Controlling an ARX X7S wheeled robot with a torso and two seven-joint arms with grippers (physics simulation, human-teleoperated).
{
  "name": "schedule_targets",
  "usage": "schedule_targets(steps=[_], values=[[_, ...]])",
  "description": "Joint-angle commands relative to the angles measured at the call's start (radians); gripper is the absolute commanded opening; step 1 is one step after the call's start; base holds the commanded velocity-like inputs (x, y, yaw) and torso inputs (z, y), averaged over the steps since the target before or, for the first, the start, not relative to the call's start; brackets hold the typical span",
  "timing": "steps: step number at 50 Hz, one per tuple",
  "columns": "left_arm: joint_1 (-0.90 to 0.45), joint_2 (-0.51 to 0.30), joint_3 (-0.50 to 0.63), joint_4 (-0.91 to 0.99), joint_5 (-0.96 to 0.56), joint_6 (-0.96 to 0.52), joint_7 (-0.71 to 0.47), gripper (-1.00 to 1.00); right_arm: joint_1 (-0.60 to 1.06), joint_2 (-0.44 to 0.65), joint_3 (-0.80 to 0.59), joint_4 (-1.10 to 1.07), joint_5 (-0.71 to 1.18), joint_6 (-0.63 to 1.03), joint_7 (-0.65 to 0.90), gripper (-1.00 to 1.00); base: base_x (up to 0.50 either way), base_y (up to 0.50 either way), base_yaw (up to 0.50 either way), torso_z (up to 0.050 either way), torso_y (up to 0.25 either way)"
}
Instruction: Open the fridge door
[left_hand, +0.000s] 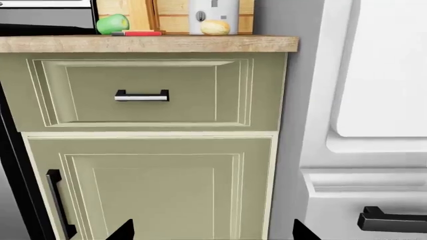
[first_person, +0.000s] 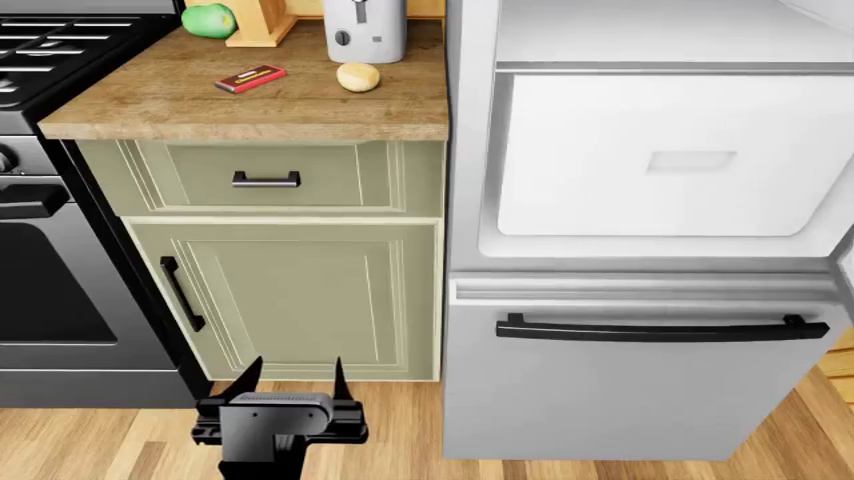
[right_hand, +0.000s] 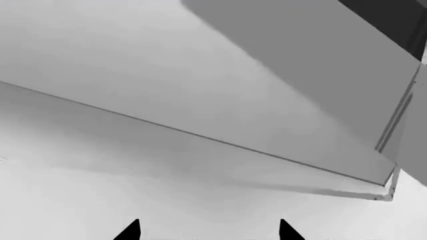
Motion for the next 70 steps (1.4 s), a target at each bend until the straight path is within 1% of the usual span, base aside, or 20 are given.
schedule_targets(steps=[1,14,26,34,40,46,53,58,61,64,67,69,70], values=[[-0.003,-0.002,0.007,0.0,0.003,-0.004,0.0,1.0,-0.029,0.1,0.06,0.038,0.008,0.003,-0.041,1.0,0.0,0.0,0.0,0.0,0.0],[-0.001,-0.007,0.01,0.014,0.002,-0.012,-0.006,1.0,-0.076,0.153,0.103,0.066,-0.013,0.013,-0.068,1.0,0.0,0.0,0.0,0.002,0.002],[-0.005,-0.005,0.013,0.001,0.003,-0.005,-0.004,1.0,-0.075,0.242,0.119,0.112,-0.014,0.049,-0.098,1.0,0.0,0.0,0.0,0.003,0.003],[-0.006,-0.005,0.015,-0.001,0.003,-0.005,-0.005,1.0,-0.106,0.32,0.118,0.176,-0.01,0.05,-0.171,1.0,0.0,0.0,0.0,0.003,0.001],[-0.008,-0.003,0.018,-0.013,0.007,-0.004,-0.006,1.0,-0.17,0.36,0.185,0.218,-0.012,0.044,-0.255,1.0,0.0,0.0,0.0,0.002,0.0],[-0.011,-0.002,0.022,-0.023,0.012,-0.006,-0.008,1.0,-0.208,0.381,0.239,0.213,-0.016,0.059,-0.286,1.0,0.0,0.0,0.0,0.004,0.002],[-0.013,0.0,0.025,-0.033,0.016,-0.004,-0.009,1.0,-0.217,0.443,0.23,0.232,-0.012,0.065,-0.319,1.0,0.0,0.0,0.0,0.003,0.001],[-0.015,0.001,0.027,-0.046,0.018,-0.002,-0.009,1.0,-0.277,0.502,0.231,0.24,-0.015,0.051,-0.399,1.0,0.0,0.0,0.0,0.002,0.002],[-0.018,0.003,0.028,-0.055,0.022,-0.005,-0.013,1.0,-0.332,0.528,0.264,0.26,-0.041,0.031,-0.459,1.0,0.0,0.0,0.0,0.003,0.0],[-0.021,0.01,0.025,-0.081,0.017,0.002,-0.011,1.0,-0.41,0.552,0.312,0.287,-0.087,0.014,-0.531,1.0,0.0,0.0,0.0,0.0,0.003],[-0.026,0.025,0.025,-0.142,0.027,0.039,-0.003,1.0,-0.481,0.567,0.371,0.316,-0.142,0.005,-0.594,1.0,0.0,0.0,0.0,0.003,0.0],[-0.023,0.017,0.025,-0.118,0.026,0.014,-0.014,1.0,-0.521,0.578,0.41,0.337,-0.172,0.002,-0.638,1.0,0.0,0.0,0.0,0.005,0.0],[-0.025,0.021,0.026,-0.134,0.029,0.023,-0.013,1.0,-0.535,0.584,0.424,0.346,-0.184,0.002,-0.654,1.0,0.0,0.0,0.0,0.0,0.01]])
